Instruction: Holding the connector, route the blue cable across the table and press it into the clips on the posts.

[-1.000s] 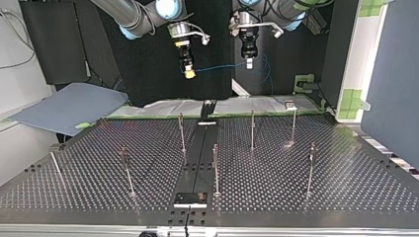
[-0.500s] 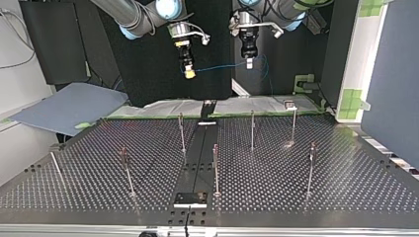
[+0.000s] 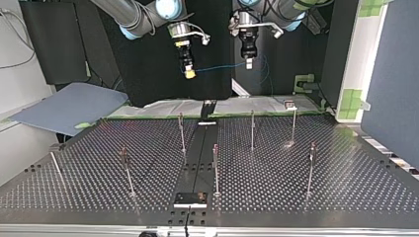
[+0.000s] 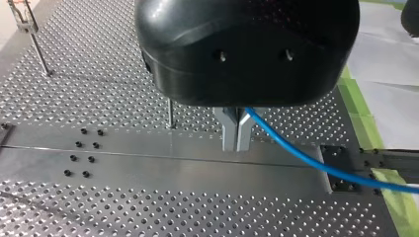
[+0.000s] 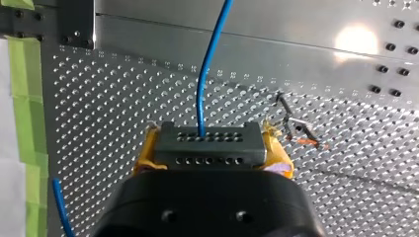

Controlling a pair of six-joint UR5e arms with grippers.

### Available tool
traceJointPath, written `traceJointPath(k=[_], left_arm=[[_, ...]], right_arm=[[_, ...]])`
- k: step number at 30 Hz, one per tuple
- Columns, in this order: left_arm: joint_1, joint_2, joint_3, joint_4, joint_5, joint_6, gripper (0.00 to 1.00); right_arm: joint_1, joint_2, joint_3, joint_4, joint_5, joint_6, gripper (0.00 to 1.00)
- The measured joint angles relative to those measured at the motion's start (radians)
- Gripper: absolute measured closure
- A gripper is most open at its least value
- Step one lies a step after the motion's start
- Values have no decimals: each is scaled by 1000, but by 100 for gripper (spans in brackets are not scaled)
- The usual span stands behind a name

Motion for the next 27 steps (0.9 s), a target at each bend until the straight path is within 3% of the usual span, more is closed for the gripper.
traceJointPath(k=[6, 10, 14, 18, 27], left_arm=[[-34, 38, 36, -29, -29, 29, 100], [-34, 67, 50, -56, -26, 17, 100], [-15, 99, 59, -89, -45, 16, 100], [14, 131, 61, -121, -57, 22, 100], [92, 210, 67, -199, -6, 17, 100]], right_arm=[[7, -35, -35, 35, -2, -29, 100], [9, -73, -73, 73, -25, -35, 100], [9, -110, -110, 110, -59, -38, 100], [9, -146, -142, 145, -73, -41, 100], [9, -231, -182, 231, -89, -34, 100]])
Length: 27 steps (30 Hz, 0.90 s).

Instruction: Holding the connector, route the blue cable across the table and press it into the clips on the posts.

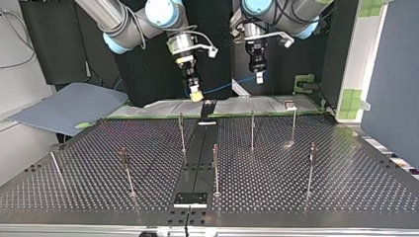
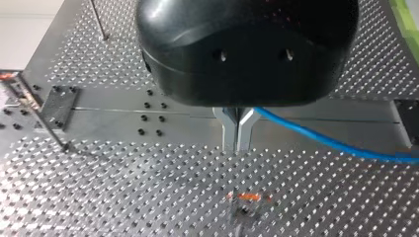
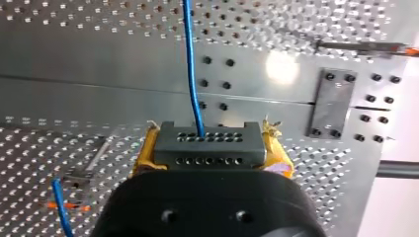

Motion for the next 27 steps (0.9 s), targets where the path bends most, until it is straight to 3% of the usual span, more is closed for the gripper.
traceJointPath(k=[5, 16, 27], left_arm=[[45, 45, 18, -45, -10, -6, 100], [132, 139, 97, -140, -55, -14, 100], [163, 231, 121, -231, -57, -18, 100]], right_arm=[[2, -41, -18, 46, -9, 0, 100], [20, -41, -105, 151, -22, 27, 100], [38, -35, -176, 183, -24, 48, 100]])
